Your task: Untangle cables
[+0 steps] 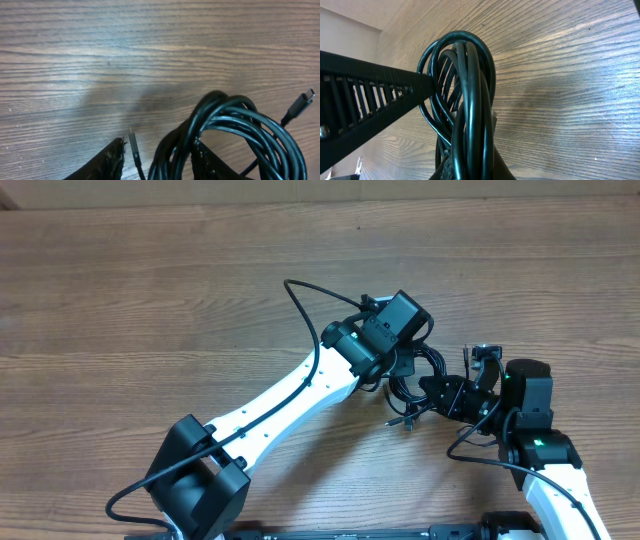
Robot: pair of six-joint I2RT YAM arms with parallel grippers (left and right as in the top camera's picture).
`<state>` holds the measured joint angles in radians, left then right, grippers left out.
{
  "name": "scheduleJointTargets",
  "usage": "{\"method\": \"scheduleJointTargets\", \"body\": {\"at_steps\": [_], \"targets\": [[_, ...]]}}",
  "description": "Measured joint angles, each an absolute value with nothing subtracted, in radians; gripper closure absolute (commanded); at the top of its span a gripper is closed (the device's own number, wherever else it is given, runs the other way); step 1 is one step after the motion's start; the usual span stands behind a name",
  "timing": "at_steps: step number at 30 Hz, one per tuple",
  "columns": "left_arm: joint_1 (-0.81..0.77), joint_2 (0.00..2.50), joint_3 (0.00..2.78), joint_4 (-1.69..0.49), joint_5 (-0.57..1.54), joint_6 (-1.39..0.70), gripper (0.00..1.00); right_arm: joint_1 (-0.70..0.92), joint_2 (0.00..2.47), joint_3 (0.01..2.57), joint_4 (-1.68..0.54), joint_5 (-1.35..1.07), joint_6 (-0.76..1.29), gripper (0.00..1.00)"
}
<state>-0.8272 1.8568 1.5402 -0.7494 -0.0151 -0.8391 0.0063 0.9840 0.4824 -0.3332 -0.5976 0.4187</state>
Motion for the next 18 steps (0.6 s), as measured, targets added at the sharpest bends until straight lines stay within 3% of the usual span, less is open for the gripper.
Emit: {"method": "scheduleJointTargets", "body": {"at_steps": [7,11,13,14,15,18], "targets": [[-0.832,1.857,1.540,-0.746,0.016,-0.839,0.59,0.006,0.984,0.482,-0.333,-0.598,0.419,0.96],[-0.844,1.874,1.540,-0.739,0.019,-0.841,0.65,0.006,0.984,0.482,-0.333,-0.598,0.419,0.96],[-0.845,1.888,1.540,-0.739,0.019,-0.843,0.75,0.006,0.984,0.482,-0.334,-0.598,0.419,0.96],[-0.845,1.899,1.540,-0.739,0.019,-0.847,0.87,0.006,0.984,0.482,-0.333,-0.598,0.419,0.96],[-0.845,1.907,1.540,-0.739,0.020,-0.850,0.92,0.006,0.984,0.482,-0.333,-0.597,0.419,0.96],[-0.848,1.922,1.540,-0.733,0.026,-0.855,0.95,0.007,0.986,0.482,-0.337,-0.598,0.418,0.96]]}}
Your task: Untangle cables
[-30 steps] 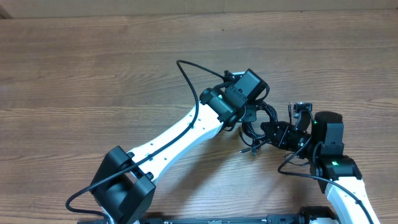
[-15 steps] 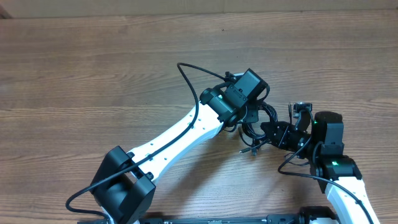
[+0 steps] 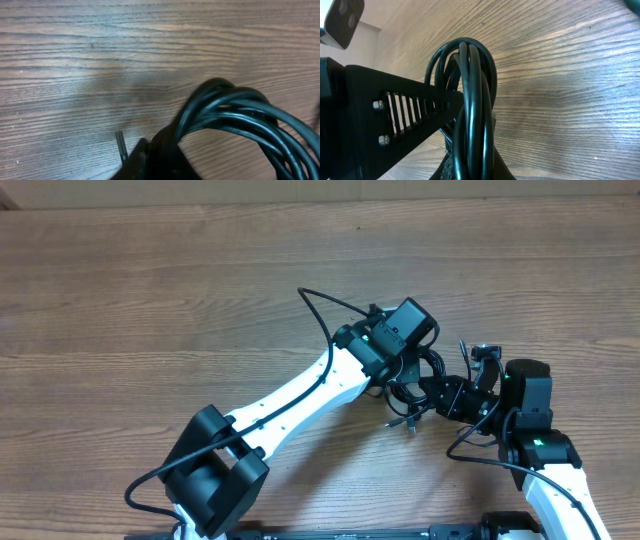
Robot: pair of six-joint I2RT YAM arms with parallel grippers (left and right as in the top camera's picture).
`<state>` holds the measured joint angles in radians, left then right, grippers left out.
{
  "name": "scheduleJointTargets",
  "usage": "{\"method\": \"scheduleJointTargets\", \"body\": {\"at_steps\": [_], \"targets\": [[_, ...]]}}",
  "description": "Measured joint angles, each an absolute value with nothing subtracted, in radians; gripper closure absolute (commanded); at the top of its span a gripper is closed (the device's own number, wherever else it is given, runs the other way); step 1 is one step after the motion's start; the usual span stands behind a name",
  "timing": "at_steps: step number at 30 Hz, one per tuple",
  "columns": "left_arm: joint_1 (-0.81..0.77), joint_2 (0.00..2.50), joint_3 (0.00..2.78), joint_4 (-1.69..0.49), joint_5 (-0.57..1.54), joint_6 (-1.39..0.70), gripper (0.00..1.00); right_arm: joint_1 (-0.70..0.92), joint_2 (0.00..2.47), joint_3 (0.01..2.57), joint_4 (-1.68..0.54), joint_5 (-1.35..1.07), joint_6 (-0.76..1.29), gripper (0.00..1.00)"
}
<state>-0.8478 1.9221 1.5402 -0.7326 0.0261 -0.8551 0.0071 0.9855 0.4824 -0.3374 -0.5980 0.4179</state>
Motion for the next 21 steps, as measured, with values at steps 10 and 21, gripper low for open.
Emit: {"method": "scheduleJointTargets", "body": {"at_steps": [10,21], "targets": [[-0.825,1.923,1.560,-0.730,0.075,-0.855,0.96,0.007,0.993,0.482,-0.329,-0.561,0.418,0.96],[-0.727,1.933,1.562,-0.699,0.320,-1.043,0.96,0.007,1.093,0.490,-0.336,-0.565,0.419,0.96]]}}
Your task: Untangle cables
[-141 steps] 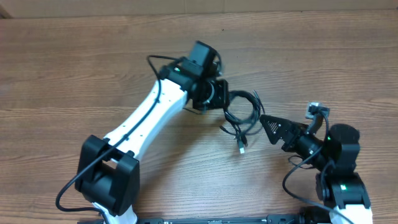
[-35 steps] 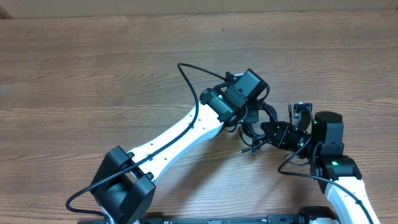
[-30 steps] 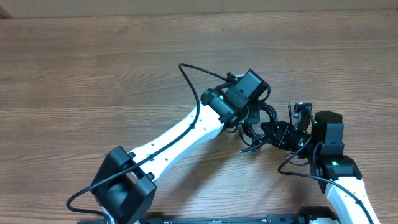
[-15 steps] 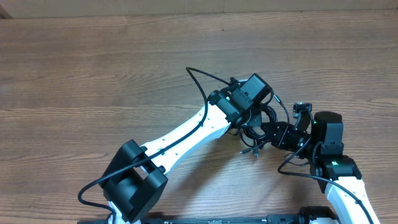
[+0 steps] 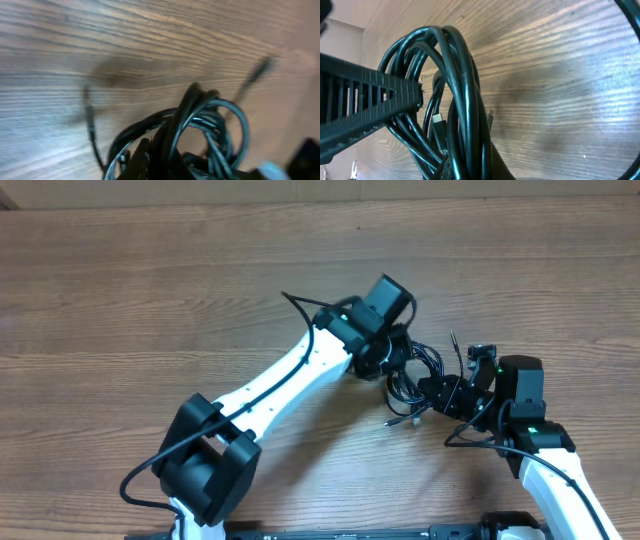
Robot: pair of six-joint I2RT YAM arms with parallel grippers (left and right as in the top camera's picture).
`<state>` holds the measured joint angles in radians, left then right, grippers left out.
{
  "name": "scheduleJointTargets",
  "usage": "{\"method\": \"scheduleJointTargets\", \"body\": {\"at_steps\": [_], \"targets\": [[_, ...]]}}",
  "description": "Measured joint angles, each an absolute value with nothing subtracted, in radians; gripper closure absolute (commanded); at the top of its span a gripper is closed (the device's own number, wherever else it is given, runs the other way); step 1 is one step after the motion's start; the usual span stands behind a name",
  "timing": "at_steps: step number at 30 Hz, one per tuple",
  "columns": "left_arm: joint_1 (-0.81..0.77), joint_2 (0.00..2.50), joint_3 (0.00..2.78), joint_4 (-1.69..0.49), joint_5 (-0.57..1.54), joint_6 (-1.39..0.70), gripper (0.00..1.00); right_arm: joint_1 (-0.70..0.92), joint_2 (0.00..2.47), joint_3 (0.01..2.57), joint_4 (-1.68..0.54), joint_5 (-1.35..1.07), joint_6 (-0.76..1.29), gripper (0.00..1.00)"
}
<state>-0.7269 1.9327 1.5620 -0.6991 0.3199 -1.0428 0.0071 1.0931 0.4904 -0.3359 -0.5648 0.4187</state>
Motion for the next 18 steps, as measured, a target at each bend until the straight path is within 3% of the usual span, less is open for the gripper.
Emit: {"method": "scheduleJointTargets", "body": {"at_steps": [7,18], "targets": [[-0.633,1.934,1.560,-0.573,0.559,-1.157,0.96,0.002,1.093,0.528,-0.329,-0.565,0.433,0.96],[-0.537,1.935,1.569,-0.477,0.652,-1.386,0.96,0.008,1.107,0.490,-0.424,-0.496,0.421,0.96]]}}
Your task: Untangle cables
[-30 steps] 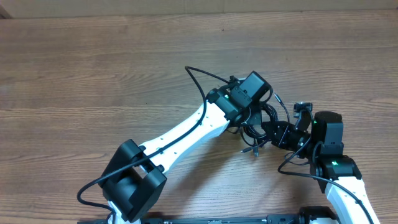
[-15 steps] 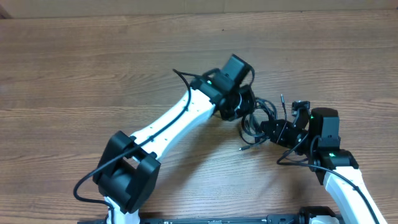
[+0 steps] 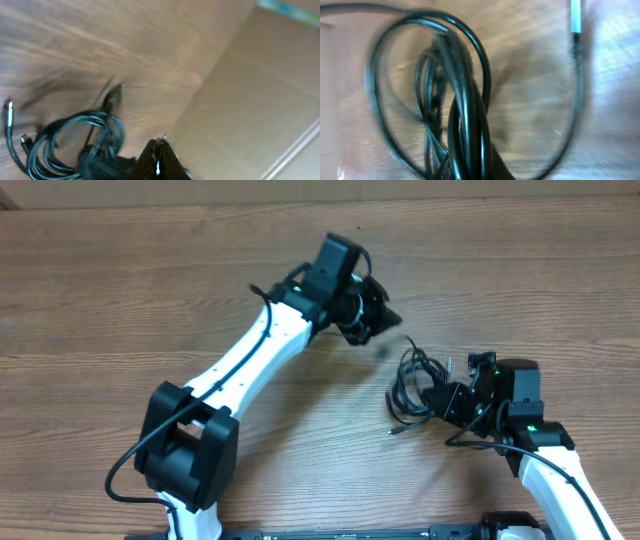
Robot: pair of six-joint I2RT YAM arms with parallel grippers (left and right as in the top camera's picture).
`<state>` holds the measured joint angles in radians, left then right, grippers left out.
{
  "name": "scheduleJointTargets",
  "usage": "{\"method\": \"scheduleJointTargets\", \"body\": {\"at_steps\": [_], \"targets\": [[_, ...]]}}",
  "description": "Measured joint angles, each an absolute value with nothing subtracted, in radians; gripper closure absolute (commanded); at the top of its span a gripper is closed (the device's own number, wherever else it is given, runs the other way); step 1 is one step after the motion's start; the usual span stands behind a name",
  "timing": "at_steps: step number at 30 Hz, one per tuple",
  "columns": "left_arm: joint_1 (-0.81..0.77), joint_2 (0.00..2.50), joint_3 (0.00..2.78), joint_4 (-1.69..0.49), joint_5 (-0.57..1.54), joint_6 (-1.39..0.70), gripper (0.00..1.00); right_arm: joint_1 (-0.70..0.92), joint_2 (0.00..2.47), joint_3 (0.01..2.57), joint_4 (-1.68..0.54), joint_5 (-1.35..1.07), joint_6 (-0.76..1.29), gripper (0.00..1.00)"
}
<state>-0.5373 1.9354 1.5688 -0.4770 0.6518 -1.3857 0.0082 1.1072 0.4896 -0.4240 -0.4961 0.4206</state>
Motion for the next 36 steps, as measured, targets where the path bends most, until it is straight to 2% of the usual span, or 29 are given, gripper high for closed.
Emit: {"method": "scheduleJointTargets", "body": {"at_steps": [5,6,7,8,10,13,15,16,20,23,29,33,36], "targets": [[-0.516,1.935,1.584,-0.446,0.673,-1.385,0.94,0.008,1.112,0.484,-0.424,-0.467,0.421,0.96],[-0.517,1.935,1.584,-0.447,0.673,-1.376,0.86,0.008,1.112,0.484,-0.425,-0.466,0.421,0.96],[-0.517,1.935,1.584,-0.447,0.672,-1.359,0.70,0.008,1.112,0.484,-0.426,-0.464,0.421,0.96],[-0.517,1.935,1.584,-0.447,0.667,-1.330,0.60,0.008,1.112,0.484,-0.425,-0.463,0.421,0.96],[-0.519,1.935,1.586,-0.457,0.649,-1.242,0.47,0.008,1.112,0.484,-0.425,-0.463,0.421,0.96],[-0.524,1.935,1.587,-0.518,0.628,-1.099,0.48,0.008,1.112,0.484,-0.424,-0.462,0.421,0.96],[-0.528,1.935,1.587,-0.574,0.609,-0.998,0.40,0.008,1.112,0.484,-0.424,-0.463,0.421,0.96],[-0.532,1.935,1.588,-0.603,0.592,-0.955,0.33,0.008,1.112,0.484,-0.424,-0.463,0.421,0.96],[-0.586,1.935,1.589,-0.681,0.498,-0.825,0.28,0.008,1.112,0.484,-0.423,-0.463,0.421,0.96],[-0.641,1.935,1.589,-0.682,0.437,-0.780,0.19,0.008,1.112,0.484,-0.423,-0.463,0.421,0.96],[-0.789,1.935,1.589,-0.696,0.200,-0.732,0.19,0.008,1.112,0.484,-0.423,-0.463,0.421,0.96],[-0.833,1.936,1.589,-0.698,0.107,-0.725,0.24,0.008,1.112,0.484,-0.424,-0.463,0.419,0.96],[-0.836,1.953,1.590,-0.700,0.069,-0.725,0.32,0.008,1.112,0.484,-0.427,-0.463,0.419,0.96]]}}
